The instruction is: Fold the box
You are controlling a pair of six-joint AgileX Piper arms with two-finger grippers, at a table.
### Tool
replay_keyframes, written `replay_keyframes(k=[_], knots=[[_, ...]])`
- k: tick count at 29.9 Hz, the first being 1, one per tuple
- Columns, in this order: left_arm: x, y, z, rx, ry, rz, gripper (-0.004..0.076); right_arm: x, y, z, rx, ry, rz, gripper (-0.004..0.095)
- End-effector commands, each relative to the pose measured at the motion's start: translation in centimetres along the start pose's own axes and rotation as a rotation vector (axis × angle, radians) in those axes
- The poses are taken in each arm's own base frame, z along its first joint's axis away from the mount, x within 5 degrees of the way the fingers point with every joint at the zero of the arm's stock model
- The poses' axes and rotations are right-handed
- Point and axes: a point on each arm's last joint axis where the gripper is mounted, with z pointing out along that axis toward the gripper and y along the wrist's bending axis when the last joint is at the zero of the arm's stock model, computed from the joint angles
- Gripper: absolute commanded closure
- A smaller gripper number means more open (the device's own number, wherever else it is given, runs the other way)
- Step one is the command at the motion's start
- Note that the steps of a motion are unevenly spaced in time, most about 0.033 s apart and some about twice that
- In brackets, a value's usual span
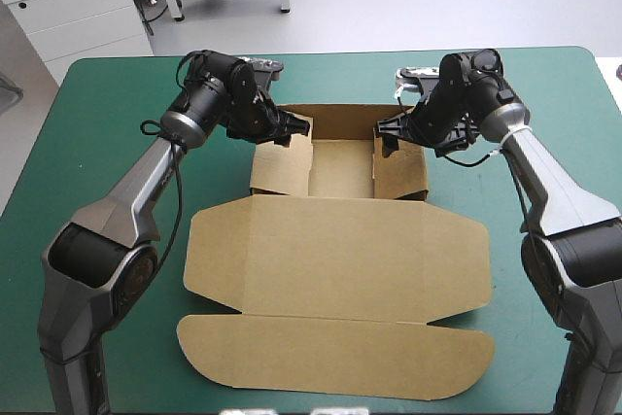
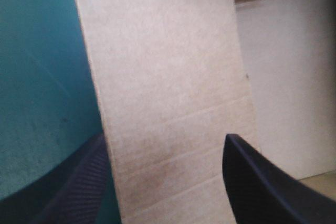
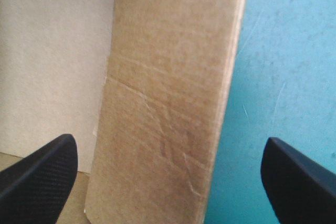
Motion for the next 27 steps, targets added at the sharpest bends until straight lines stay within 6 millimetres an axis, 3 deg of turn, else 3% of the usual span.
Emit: replay_keyframes(k=[1, 4, 6, 8, 11, 15, 20, 24, 27], knots=[[-0.3, -0.7, -6.7, 0.037, -0.135, 0.027, 0.0273, -0.3, 0.9, -5.9, -0.028, -0.144, -0.023, 0.0031], [-0.5, -0.6, -9.4, 0.021, -0.211, 0.036, 0.0274, 0.2, 1.0, -8.5, -0.012, -0.207, -0.038, 0.0031], [-0.2, -0.4, -11.4, 0.000, -0.261, 0.070, 0.0321, 0.8, 0.9, -10.4, 0.004, -0.249, -0.043, 0.0031], [0.3, -0.4, -13.4, 0.001, -0.299, 0.121, 0.0441, 1.5, 0.8, -12.1, 0.013, -0.284, -0.042, 0.0031], [1.4, -0.3, -16.8, 0.009, -0.369, 0.142, 0.0714, 2.9, 0.7, -14.2, 0.024, -0.319, -0.038, 0.0031], [3.7, 0.0, -22.2, 0.017, -0.486, 0.151, 0.0734, 5.3, 0.4, -15.1, 0.025, -0.302, -0.031, 0.0031], [7.9, 0.6, -28.9, 0.048, -0.631, 0.164, 0.0734, 7.4, -0.2, -14.3, 0.042, -0.268, -0.029, 0.0031], [12.3, 1.5, -31.5, 0.047, -0.662, 0.179, 0.0734, 7.1, -0.1, -13.2, 0.029, -0.248, -0.014, 0.0031], [15.7, 2.5, -31.4, 0.020, -0.632, 0.176, 0.0734, 6.6, 0.0, -11.7, 0.004, -0.197, 0.003, 0.0031]])
